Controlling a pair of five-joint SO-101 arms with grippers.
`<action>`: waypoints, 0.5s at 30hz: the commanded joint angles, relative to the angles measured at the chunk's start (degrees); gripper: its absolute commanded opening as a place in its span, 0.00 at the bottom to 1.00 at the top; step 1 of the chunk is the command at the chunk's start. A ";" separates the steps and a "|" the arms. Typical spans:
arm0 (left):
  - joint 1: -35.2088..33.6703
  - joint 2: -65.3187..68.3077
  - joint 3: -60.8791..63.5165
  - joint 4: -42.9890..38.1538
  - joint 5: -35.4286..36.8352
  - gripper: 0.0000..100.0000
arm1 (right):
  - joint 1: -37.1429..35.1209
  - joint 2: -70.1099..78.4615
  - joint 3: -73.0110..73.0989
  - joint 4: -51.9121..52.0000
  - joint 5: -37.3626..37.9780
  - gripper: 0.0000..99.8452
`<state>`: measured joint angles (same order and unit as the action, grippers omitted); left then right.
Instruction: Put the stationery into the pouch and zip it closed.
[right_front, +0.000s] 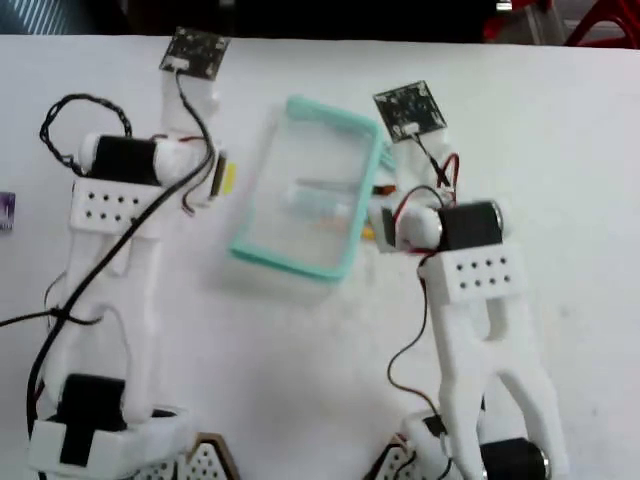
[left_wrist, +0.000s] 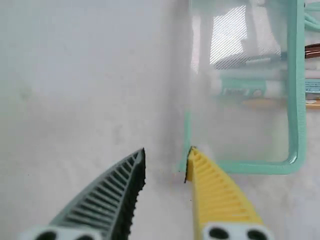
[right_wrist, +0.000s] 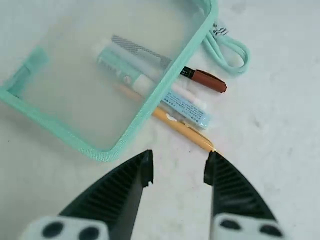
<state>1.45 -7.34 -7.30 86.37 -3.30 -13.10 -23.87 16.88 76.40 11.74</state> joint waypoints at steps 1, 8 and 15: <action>1.36 9.19 -8.88 3.25 -0.79 0.17 | 1.10 2.42 -3.16 -0.04 -2.99 0.17; 1.54 35.30 -30.77 11.34 -0.44 0.23 | 3.47 8.13 -2.81 -2.95 -6.59 0.17; 4.44 43.47 -48.35 16.00 4.22 0.25 | 4.00 11.74 3.43 -13.05 -7.47 0.17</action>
<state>3.56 35.91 -50.02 101.93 -1.36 -10.55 -11.82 20.22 67.25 5.85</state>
